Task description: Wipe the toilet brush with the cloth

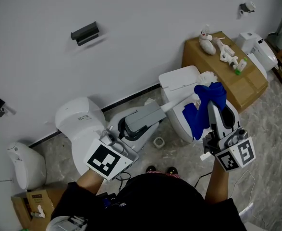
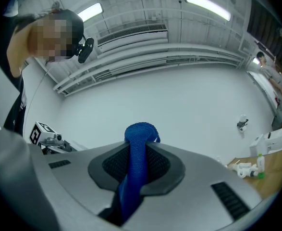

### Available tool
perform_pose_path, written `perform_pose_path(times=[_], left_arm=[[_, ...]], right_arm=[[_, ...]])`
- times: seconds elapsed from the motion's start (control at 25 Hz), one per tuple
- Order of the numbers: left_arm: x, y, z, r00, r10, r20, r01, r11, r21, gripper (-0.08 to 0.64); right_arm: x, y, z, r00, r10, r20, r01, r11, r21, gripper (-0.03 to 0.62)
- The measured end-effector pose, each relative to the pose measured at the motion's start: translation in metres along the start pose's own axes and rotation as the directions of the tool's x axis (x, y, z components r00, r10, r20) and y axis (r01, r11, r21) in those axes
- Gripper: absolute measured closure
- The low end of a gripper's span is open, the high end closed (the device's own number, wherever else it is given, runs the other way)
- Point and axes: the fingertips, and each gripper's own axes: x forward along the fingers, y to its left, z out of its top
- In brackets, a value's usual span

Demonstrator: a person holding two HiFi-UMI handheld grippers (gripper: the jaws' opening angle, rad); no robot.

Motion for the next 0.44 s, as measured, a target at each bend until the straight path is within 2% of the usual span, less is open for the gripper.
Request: perform_pose_path(times=[0.44], left_arm=[[0.0025, 0.001, -0.0041, 1.0, 0.01, -0.016, -0.01, 1.0, 0.022, 0.397]], right_arm=[[-0.0038, -0.0029, -0.0034, 1.0, -0.002, -0.006, 0.002, 1.0, 0.0, 0.526]])
